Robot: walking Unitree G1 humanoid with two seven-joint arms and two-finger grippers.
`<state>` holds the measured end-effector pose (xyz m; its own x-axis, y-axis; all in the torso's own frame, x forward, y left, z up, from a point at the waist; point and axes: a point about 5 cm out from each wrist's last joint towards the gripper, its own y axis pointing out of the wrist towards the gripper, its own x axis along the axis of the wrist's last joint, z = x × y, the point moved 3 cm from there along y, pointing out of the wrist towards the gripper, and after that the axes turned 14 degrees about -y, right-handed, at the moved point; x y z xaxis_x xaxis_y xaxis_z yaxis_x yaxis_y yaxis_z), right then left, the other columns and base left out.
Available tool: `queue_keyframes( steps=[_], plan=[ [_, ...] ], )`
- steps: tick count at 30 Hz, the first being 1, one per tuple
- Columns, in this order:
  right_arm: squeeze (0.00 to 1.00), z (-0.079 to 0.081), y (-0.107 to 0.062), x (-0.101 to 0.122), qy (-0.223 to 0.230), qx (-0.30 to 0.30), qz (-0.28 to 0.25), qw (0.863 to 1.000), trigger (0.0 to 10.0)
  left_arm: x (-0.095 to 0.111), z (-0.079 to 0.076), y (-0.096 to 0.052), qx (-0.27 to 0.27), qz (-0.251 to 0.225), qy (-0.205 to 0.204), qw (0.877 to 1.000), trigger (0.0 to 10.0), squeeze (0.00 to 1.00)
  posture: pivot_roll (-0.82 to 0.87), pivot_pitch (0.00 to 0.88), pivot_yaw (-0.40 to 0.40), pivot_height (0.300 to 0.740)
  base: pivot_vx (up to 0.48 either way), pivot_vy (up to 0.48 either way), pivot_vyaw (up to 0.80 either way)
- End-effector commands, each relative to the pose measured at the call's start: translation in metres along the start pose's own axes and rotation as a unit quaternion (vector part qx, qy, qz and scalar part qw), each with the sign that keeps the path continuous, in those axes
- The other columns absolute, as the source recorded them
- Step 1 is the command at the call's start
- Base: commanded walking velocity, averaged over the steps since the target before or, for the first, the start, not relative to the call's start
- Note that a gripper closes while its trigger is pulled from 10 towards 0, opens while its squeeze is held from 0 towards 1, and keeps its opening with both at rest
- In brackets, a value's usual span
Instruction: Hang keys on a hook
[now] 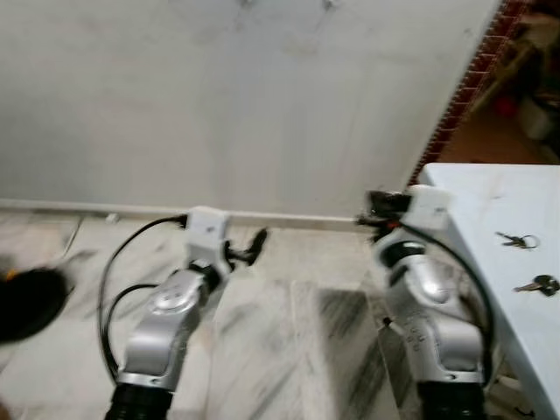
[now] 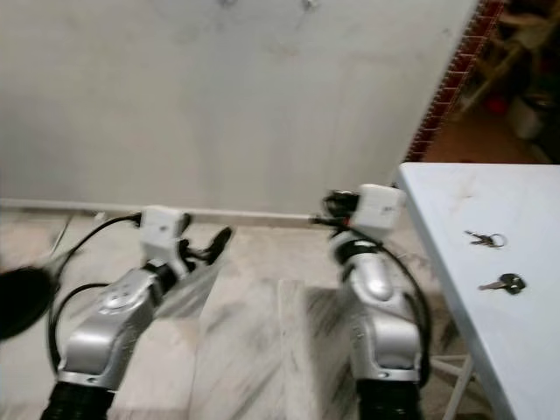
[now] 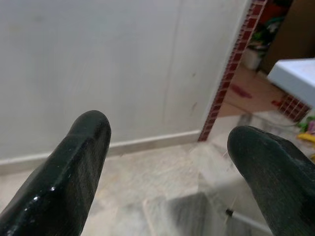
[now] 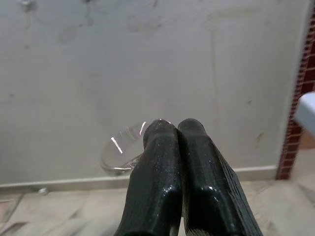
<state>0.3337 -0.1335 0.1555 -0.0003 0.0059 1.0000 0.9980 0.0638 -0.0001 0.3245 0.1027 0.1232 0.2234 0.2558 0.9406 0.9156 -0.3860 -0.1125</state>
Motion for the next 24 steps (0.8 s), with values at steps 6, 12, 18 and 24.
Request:
queue_keyframes(
  steps=[6, 12, 18, 24],
  plan=[
    [0.00, -0.0147, -0.0028, -0.0027, -0.009, -0.018, 0.004, 1.000, 10.0, -0.0031, -0.0076, 0.0008, -0.013, 0.005, -0.002, 1.000, 10.0, 0.00, 0.10, 0.000, -0.033, 0.740, 0.408, 0.000, 0.00],
    [0.00, -0.0106, -0.0011, -0.0017, -0.007, -0.014, 0.002, 1.000, 10.0, -0.0031, -0.0088, 0.0016, -0.016, 0.006, -0.002, 1.000, 10.0, 0.00, 0.10, 0.000, -0.032, 0.740, 0.406, 0.000, 0.00],
    [0.00, -0.0097, -0.0007, -0.0018, -0.007, -0.011, 0.002, 1.000, 10.0, -0.0021, -0.0078, 0.0016, -0.015, 0.006, 0.000, 1.000, 10.0, 0.00, 0.11, 0.000, -0.031, 0.740, 0.406, 0.000, 0.00],
    [0.00, -0.0094, -0.0001, -0.0022, -0.008, -0.009, 0.002, 1.000, 10.0, -0.0034, -0.0085, 0.0013, -0.016, 0.007, -0.001, 1.000, 10.0, 0.00, 0.11, 0.000, -0.034, 0.740, 0.407, 0.000, 0.00]
  ],
)
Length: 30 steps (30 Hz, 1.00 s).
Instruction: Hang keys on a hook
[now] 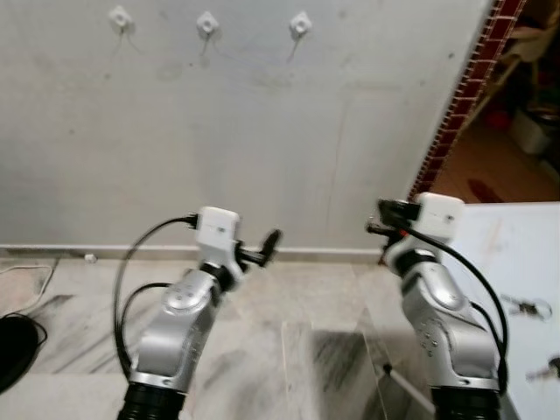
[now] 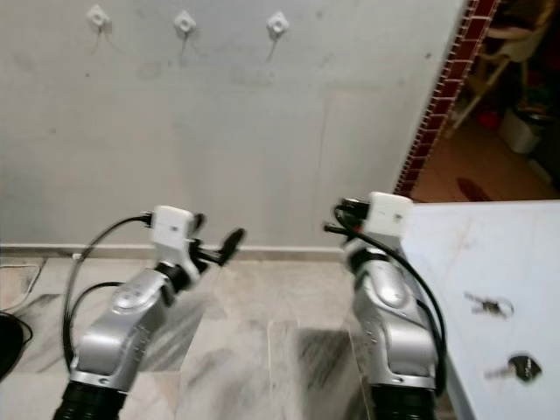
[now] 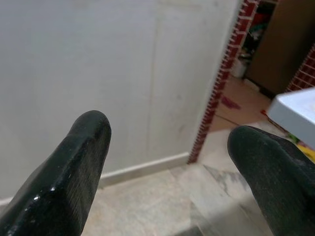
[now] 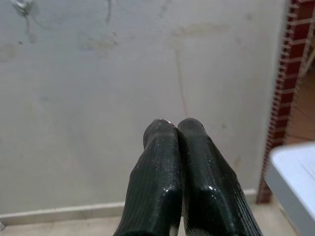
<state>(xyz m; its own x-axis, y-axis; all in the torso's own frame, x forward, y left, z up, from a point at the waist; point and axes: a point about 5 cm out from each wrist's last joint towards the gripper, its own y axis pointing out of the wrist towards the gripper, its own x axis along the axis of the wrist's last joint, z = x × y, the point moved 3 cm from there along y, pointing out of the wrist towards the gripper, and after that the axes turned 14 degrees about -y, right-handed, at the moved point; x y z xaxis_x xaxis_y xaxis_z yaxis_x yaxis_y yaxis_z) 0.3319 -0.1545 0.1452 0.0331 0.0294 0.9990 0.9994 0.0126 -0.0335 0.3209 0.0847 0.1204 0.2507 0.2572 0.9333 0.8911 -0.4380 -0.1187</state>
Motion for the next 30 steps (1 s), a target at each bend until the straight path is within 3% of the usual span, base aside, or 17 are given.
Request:
queue_keyframes(
  steps=[1, 24, 30],
  plan=[
    [0.00, 0.0116, 0.0023, 0.0087, 0.003, 0.017, -0.015, 1.000, 10.0, 0.0046, 0.0076, -0.0031, 0.010, -0.005, 0.005, 1.000, 10.0, 0.00, 0.11, 0.000, -0.034, 0.740, 0.409, 0.000, 0.00],
    [0.00, 0.0126, 0.0024, 0.0051, 0.000, 0.018, -0.011, 1.000, 10.0, 0.0035, 0.0082, -0.0032, 0.014, -0.002, 0.004, 1.000, 10.0, 0.00, 0.11, 0.000, -0.032, 0.740, 0.399, 0.000, 0.12],
    [0.00, 0.0129, 0.0019, 0.0038, 0.002, 0.018, -0.009, 1.000, 10.0, 0.0029, 0.0075, -0.0033, 0.013, 0.000, 0.003, 1.000, 10.0, 0.00, 0.11, 0.000, -0.032, 0.740, 0.351, 0.294, 0.00]
  ],
)
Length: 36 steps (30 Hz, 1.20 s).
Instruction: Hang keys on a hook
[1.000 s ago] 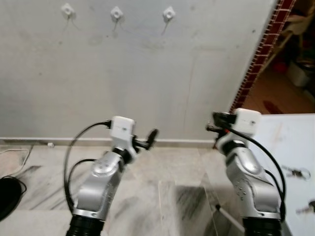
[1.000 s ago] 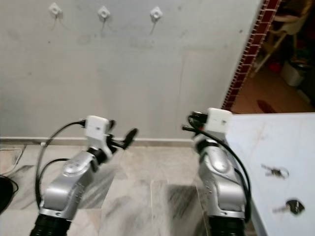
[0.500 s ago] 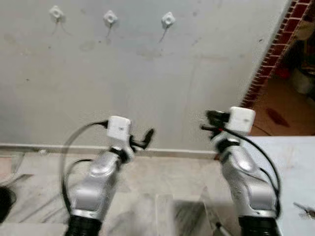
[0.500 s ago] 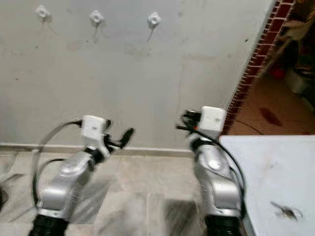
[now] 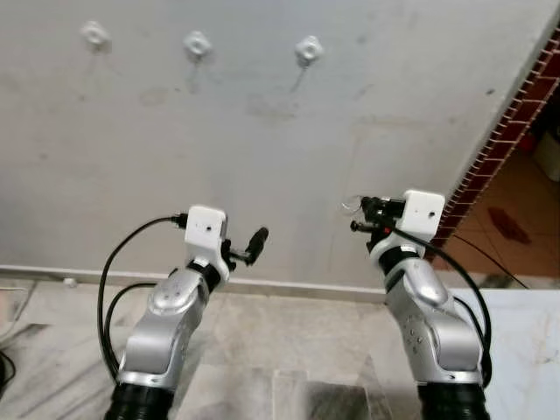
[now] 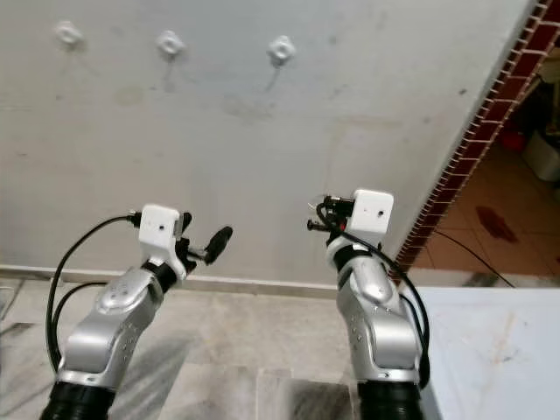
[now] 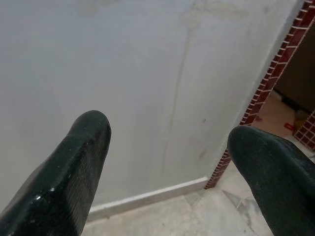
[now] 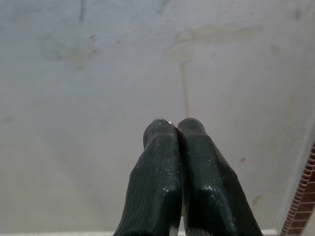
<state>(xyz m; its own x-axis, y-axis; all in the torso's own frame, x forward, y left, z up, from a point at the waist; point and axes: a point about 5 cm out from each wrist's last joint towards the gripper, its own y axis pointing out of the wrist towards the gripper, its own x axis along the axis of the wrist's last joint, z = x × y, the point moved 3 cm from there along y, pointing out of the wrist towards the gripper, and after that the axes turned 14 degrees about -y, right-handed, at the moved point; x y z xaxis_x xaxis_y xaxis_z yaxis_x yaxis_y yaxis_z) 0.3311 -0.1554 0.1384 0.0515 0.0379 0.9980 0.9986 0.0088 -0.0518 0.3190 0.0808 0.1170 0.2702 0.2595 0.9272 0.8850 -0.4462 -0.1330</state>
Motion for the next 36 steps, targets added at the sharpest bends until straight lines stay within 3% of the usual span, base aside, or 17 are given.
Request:
queue_keyframes(
  steps=[1, 18, 29, 36],
  plan=[
    [0.00, 0.0134, 0.0023, 0.0107, 0.006, 0.019, -0.018, 1.000, 10.0, 0.0075, 0.0103, -0.0040, 0.015, -0.008, 0.009, 1.000, 10.0, 0.00, 0.11, 0.000, -0.032, 0.740, 0.341, 0.319, 0.00],
    [0.00, 0.0137, 0.0037, 0.0112, 0.006, 0.018, -0.021, 1.000, 10.0, 0.0054, 0.0101, -0.0038, 0.014, -0.004, 0.011, 1.000, 10.0, 0.00, 0.12, 0.000, -0.034, 0.740, 0.331, 0.308, 0.00],
    [0.00, 0.0110, 0.0046, 0.0146, 0.005, 0.013, -0.028, 1.000, 10.0, 0.0038, 0.0100, -0.0035, 0.017, -0.003, 0.017, 1.000, 10.0, 0.00, 0.12, 0.000, -0.038, 0.740, 0.366, 0.000, 0.00],
    [0.00, 0.0113, 0.0048, 0.0144, 0.005, 0.012, -0.029, 1.000, 10.0, 0.0056, 0.0094, -0.0035, 0.014, -0.009, 0.016, 1.000, 10.0, 0.00, 0.12, 0.000, -0.037, 0.740, 0.000, 0.000, 0.00]
  ],
)
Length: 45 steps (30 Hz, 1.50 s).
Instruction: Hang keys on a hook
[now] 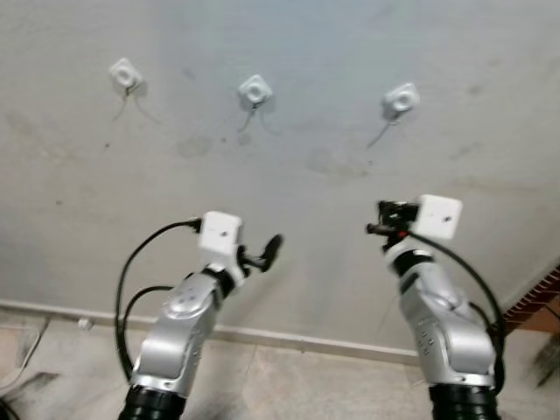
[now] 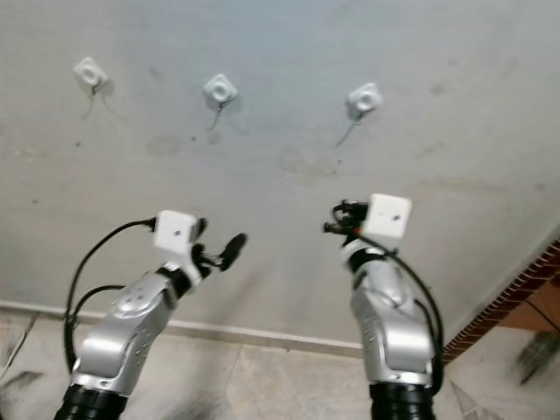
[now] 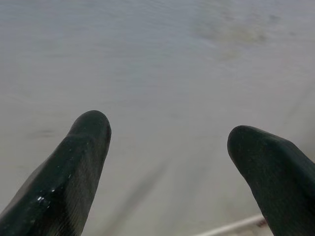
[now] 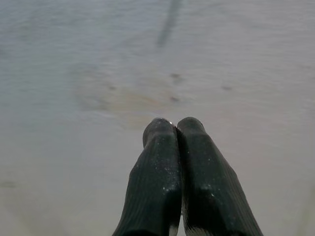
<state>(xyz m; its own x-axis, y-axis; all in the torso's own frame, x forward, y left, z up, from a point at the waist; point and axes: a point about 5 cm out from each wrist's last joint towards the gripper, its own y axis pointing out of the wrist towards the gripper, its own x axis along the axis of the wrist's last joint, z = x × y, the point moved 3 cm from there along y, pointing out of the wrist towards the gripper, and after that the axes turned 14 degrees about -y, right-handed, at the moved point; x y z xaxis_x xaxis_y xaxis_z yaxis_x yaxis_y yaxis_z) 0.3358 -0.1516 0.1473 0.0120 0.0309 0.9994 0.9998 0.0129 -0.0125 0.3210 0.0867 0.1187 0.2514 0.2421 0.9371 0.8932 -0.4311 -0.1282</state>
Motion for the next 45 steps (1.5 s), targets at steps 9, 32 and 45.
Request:
queue_keyframes(
  steps=[9, 32, 45],
  plan=[
    [0.00, 0.0080, 0.0009, 0.0047, 0.003, 0.010, -0.008, 1.000, 10.0, 0.0028, 0.0026, -0.0024, 0.003, -0.006, 0.003, 1.000, 10.0, 0.00, 0.12, 0.000, -0.037, 0.740, 0.000, -0.167, 0.00],
    [0.00, 0.0109, 0.0012, 0.0029, 0.002, 0.017, -0.006, 1.000, 10.0, 0.0032, 0.0042, -0.0045, 0.000, -0.009, -0.002, 1.000, 10.0, 0.00, 0.13, 0.000, -0.037, 0.740, 0.000, -0.159, 0.00],
    [0.00, 0.0115, 0.0021, 0.0070, 0.005, 0.018, -0.016, 1.000, 10.0, 0.0066, 0.0015, -0.0039, -0.007, -0.018, -0.004, 1.000, 10.0, 0.00, 0.13, 0.000, -0.039, 0.740, 0.000, 0.000, 0.00]
  ],
)
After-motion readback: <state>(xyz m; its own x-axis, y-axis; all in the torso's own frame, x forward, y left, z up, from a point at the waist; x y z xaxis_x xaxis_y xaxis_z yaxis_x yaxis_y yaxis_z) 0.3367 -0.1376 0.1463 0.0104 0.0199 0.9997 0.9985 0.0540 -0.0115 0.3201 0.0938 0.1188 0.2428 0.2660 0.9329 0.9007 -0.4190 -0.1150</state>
